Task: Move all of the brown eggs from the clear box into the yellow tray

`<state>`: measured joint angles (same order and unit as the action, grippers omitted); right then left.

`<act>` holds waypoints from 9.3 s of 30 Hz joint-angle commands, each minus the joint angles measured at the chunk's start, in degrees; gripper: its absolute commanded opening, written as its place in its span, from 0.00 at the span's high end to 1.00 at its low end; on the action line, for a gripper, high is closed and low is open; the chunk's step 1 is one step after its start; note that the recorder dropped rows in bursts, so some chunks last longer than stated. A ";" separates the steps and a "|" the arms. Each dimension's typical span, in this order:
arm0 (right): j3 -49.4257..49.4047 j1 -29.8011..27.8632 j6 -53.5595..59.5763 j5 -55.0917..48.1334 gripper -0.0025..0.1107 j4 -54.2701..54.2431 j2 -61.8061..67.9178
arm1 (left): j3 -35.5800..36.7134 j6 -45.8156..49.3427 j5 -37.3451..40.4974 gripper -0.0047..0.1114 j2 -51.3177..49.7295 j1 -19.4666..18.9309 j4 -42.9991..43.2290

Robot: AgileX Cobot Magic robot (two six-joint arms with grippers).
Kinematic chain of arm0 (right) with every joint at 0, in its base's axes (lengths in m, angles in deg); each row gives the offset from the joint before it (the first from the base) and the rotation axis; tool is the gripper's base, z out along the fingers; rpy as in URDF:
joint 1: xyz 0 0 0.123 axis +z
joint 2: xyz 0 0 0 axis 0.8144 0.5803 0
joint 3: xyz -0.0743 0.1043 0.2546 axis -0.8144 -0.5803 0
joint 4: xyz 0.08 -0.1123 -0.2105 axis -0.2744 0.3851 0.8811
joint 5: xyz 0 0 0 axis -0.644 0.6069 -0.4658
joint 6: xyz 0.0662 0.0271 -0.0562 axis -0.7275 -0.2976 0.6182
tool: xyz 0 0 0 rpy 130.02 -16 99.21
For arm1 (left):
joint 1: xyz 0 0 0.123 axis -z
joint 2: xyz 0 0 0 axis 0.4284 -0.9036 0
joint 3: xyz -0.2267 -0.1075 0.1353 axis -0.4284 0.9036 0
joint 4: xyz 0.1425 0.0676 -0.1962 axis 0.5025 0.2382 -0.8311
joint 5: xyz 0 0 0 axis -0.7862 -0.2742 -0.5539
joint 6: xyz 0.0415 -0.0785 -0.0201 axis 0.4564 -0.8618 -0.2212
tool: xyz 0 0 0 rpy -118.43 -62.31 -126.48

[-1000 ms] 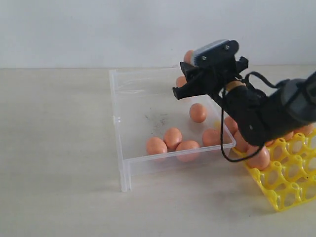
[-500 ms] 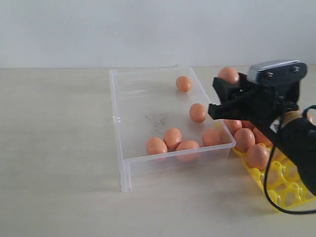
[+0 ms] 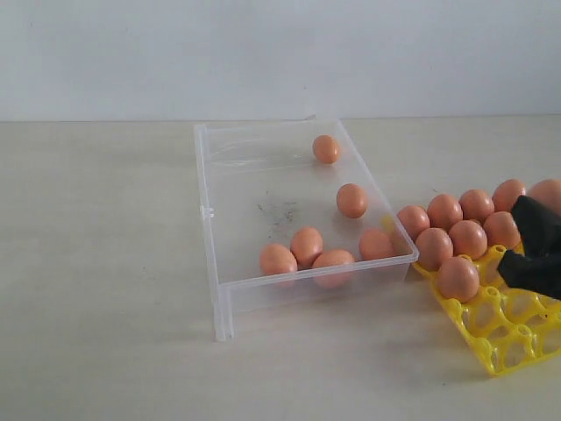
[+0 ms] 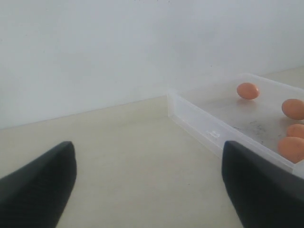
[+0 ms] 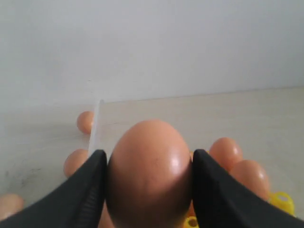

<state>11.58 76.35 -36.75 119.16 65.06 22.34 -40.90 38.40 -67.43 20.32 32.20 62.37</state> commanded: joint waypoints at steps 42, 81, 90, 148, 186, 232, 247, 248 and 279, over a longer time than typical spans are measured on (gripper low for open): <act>12.39 -0.16 -8.41 -10.84 0.98 -5.38 25.67 | 0.23 -0.45 -0.39 0.29 0.22 0.35 -0.38; 12.39 -0.16 6.57 -24.90 0.98 -17.44 16.48 | 0.23 -0.45 -0.39 0.29 0.22 0.35 -0.38; 12.39 -0.16 6.58 -26.11 0.98 -19.25 16.60 | 0.23 -0.45 -0.39 0.29 0.22 0.35 -0.38; 16.46 -0.16 39.78 -39.74 0.98 -40.59 2.95 | 0.23 -0.45 -0.39 0.29 0.22 0.35 -0.38; 23.22 5.36 18.14 -42.06 0.98 -10.15 -39.27 | 0.23 -0.45 -0.39 0.29 0.22 0.35 -0.38; 23.22 5.49 -10.61 -60.89 0.98 -2.35 -43.39 | 0.23 -0.45 -0.39 0.29 0.22 0.35 -0.38; 23.22 5.49 2.10 -67.14 0.98 2.78 -43.39 | 0.23 -0.45 -0.39 0.29 0.22 0.35 -0.38; 23.22 5.49 2.24 -67.14 0.98 2.78 -43.39 | 0.23 -0.45 -0.39 0.29 0.22 0.35 -0.38; 17.15 17.12 -11.70 -58.17 0.98 -0.18 -34.41 | 0.23 -0.45 -0.39 0.29 0.22 0.35 -0.38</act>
<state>28.87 92.30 -48.31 53.36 63.72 -15.47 -40.90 38.40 -67.43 20.32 32.20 62.37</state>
